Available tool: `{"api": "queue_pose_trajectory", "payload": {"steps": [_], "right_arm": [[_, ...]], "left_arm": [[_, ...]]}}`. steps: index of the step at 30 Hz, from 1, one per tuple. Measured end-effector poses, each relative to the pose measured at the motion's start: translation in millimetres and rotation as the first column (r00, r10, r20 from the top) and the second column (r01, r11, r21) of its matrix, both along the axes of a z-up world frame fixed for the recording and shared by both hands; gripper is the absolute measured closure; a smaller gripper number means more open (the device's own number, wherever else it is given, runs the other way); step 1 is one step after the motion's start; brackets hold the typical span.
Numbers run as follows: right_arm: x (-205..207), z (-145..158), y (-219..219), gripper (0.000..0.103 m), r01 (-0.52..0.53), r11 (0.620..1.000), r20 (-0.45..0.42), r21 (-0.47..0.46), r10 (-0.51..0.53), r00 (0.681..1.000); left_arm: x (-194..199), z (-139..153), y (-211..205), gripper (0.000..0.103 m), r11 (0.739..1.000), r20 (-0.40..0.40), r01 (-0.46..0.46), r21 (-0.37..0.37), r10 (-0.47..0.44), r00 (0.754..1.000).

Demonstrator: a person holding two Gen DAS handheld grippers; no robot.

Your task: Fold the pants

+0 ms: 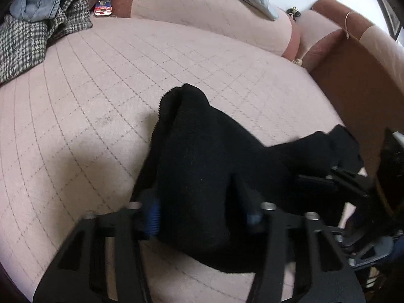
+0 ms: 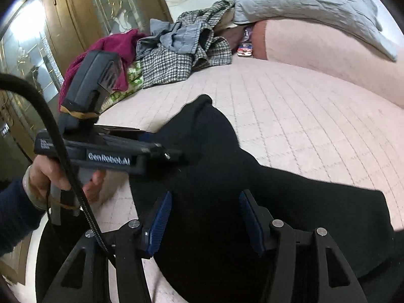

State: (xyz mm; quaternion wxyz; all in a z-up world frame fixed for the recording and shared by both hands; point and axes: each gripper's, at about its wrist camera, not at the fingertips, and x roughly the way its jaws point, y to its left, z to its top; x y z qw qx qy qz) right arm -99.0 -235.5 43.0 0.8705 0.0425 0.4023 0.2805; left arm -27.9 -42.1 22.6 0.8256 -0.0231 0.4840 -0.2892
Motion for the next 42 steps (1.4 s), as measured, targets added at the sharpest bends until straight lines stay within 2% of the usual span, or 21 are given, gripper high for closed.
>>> {"api": "queue_pose_trajectory", "payload": {"steps": [2,4,7,9,11,12,14,17,20,23,25,26,27,28,29,32,33,34,37,39,42], "right_arm": [[-4,1,1,0.049,-0.008,1.000,-0.007,-0.001,0.008,1.000],[-10,9,7,0.049,-0.025,1.000,0.015,0.011,0.025,1.000],[-24,24,19,0.049,-0.056,0.998,0.097,0.039,0.052,0.994],[-24,22,29,0.045,-0.060,0.997,0.120,0.046,0.054,0.991],[-14,2,40,0.041,-0.069,0.996,0.015,0.056,0.068,0.998],[-11,-4,43,0.041,-0.072,0.996,-0.027,0.050,0.073,0.997],[-19,0,39,0.041,-0.068,0.996,-0.016,0.057,0.069,0.997],[-35,22,9,0.041,-0.035,0.998,0.047,0.051,0.033,0.998],[-42,41,-48,0.041,0.108,0.994,0.117,0.011,-0.109,0.987],[-23,43,-95,0.041,0.273,0.962,0.075,-0.019,-0.271,0.960],[-7,34,-110,0.041,0.328,0.944,0.012,-0.033,-0.328,0.945],[5,25,-114,0.046,0.328,0.945,-0.039,-0.016,-0.328,0.944],[12,17,-114,0.057,0.312,0.950,-0.084,0.016,-0.309,0.947],[17,9,-113,0.090,0.297,0.954,-0.126,0.041,-0.290,0.949],[21,3,-108,0.096,0.292,0.956,-0.143,0.033,-0.285,0.948],[17,11,-93,0.096,0.266,0.963,-0.051,-0.046,-0.268,0.962],[14,14,-92,0.096,0.277,0.959,-0.025,-0.054,-0.279,0.960],[16,13,-94,0.096,0.294,0.955,-0.025,-0.051,-0.295,0.955],[25,-13,-93,0.095,0.302,0.949,-0.075,-0.095,-0.309,0.948],[22,-10,-89,0.092,0.288,0.951,-0.045,-0.110,-0.295,0.955],[8,14,-96,0.070,0.274,0.961,-0.052,-0.024,-0.275,0.960]], "left_arm": [[-14,12,5,0.080,1.000,0.022,-0.006,-0.006,0.006,1.000],[-31,27,13,0.083,0.999,0.062,-0.011,-0.034,0.013,0.998],[-55,49,40,0.083,0.989,0.087,-0.094,-0.114,0.105,0.991],[-58,40,53,0.082,0.979,0.037,-0.192,-0.071,0.195,0.980],[-53,20,58,0.082,0.967,-0.020,-0.254,0.023,0.255,0.967],[-50,8,65,0.076,0.955,-0.073,-0.292,0.044,0.295,0.953],[-51,2,80,0.065,0.942,-0.148,-0.334,-0.004,0.330,0.932],[-64,18,95,0.057,0.931,-0.086,-0.364,0.037,0.366,0.927],[-80,41,104,0.057,0.898,0.053,-0.428,0.105,0.424,0.904],[-81,55,100,0.057,0.913,0.110,-0.406,0.043,0.399,0.910],[-78,59,84,0.057,0.933,0.106,-0.360,-0.001,0.358,0.928],[-77,58,70,0.057,0.944,0.113,-0.330,-0.007,0.329,0.938],[-77,58,60,0.057,0.950,0.126,-0.312,0.004,0.309,0.943],[-72,58,46,0.057,0.954,0.142,-0.298,0.023,0.292,0.946],[-69,52,31,0.057,0.955,0.163,-0.286,0.073,0.271,0.949],[-57,30,17,0.057,0.939,0.135,-0.282,0.198,0.259,0.957],[-54,22,18,0.057,0.935,0.117,-0.283,0.215,0.263,0.958],[-49,12,17,0.057,0.930,0.098,-0.285,0.233,0.269,0.958],[-51,7,16,0.057,0.920,0.152,-0.299,0.255,0.267,0.952],[-54,12,20,0.057,0.922,0.141,-0.304,0.238,0.277,0.951],[-59,25,31,0.057,0.937,0.127,-0.307,0.167,0.289,0.949]]}}
